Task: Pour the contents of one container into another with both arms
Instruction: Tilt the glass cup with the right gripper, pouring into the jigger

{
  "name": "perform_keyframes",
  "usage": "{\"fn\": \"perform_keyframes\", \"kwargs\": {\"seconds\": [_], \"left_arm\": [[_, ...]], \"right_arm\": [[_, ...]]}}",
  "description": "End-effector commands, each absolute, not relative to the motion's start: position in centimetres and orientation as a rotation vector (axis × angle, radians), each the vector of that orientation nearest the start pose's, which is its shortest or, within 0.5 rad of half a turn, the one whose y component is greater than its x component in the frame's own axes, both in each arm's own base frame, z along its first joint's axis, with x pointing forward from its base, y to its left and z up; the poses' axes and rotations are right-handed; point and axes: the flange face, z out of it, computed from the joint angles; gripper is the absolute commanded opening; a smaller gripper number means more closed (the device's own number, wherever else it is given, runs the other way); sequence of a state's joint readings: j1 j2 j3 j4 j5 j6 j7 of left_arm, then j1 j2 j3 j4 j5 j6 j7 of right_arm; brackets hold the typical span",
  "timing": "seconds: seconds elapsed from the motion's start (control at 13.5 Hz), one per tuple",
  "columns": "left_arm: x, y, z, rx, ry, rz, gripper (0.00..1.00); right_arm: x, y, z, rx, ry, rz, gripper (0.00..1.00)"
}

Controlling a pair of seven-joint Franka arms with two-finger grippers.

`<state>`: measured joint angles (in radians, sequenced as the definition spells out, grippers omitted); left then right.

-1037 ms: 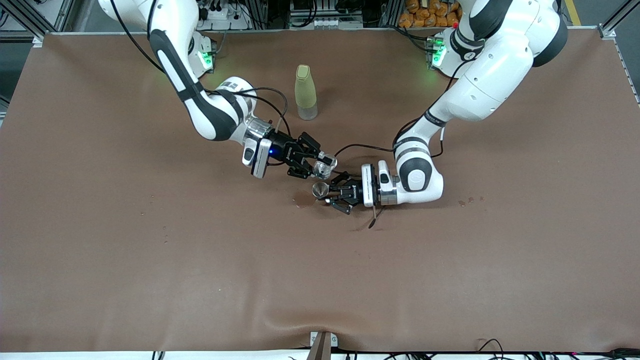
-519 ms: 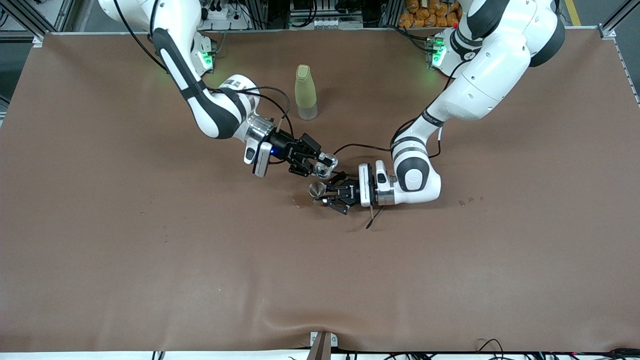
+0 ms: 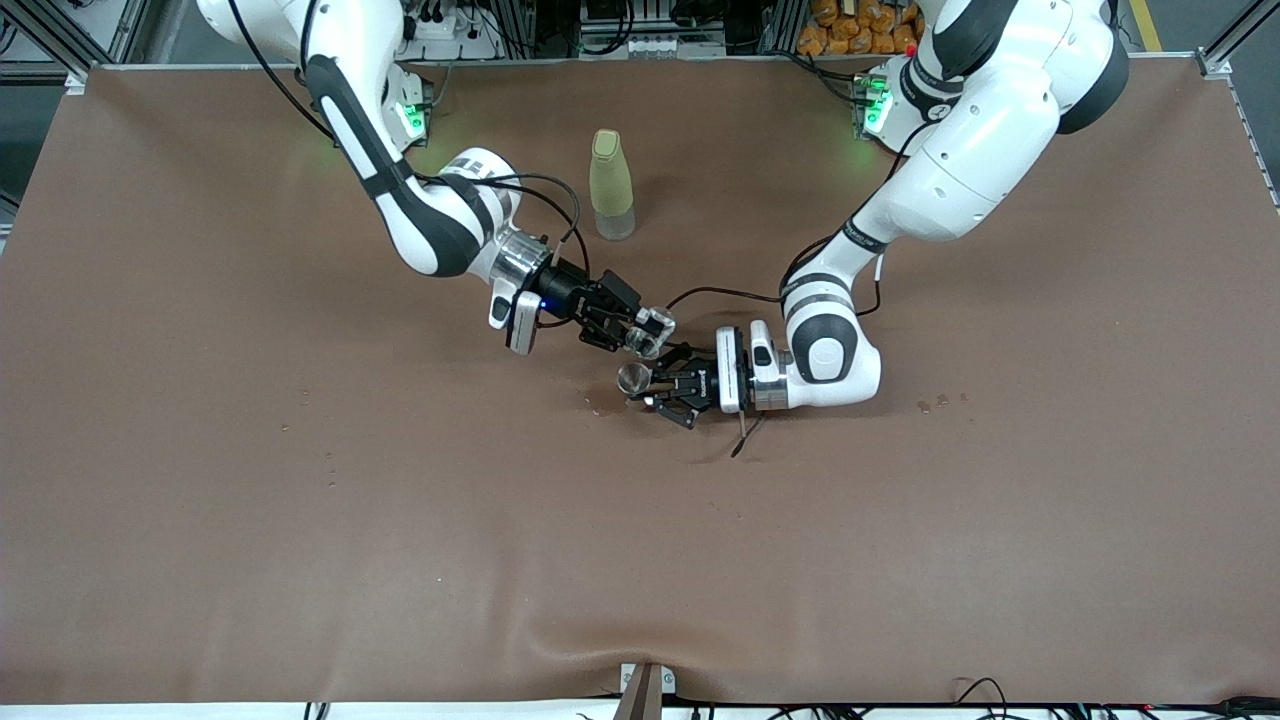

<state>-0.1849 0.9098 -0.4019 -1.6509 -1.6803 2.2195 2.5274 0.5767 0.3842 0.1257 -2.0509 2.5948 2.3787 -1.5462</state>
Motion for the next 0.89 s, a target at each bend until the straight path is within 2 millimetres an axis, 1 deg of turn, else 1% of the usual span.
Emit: {"fn": "perform_keyframes", "kwargs": {"seconds": [0.0,0.22,0.44,0.67,0.81], "left_arm": [[56.14,-38.14,12.42,1.377,-1.282,1.115,0.00],[56.11,-38.13,12.32,1.377,-1.283,1.114,0.00],[56.01,-38.11,12.03,1.379,-1.281,1.109,0.00],[56.01,-38.11,12.03,1.379,-1.281,1.109,0.00],[56.01,-38.11,12.03,1.378,-1.284,1.110,0.00]], "right_arm": [[45.51,39.67,27.14,-1.694,0.324,-0.584,0.14],[45.67,39.55,27.11,-1.688,0.343,-0.577,0.14],[45.76,39.50,27.16,-1.672,0.396,-0.532,0.14],[46.34,38.90,27.22,-1.656,0.444,-0.509,0.14],[46.37,38.92,27.19,-1.653,0.451,-0.504,0.14]]}}
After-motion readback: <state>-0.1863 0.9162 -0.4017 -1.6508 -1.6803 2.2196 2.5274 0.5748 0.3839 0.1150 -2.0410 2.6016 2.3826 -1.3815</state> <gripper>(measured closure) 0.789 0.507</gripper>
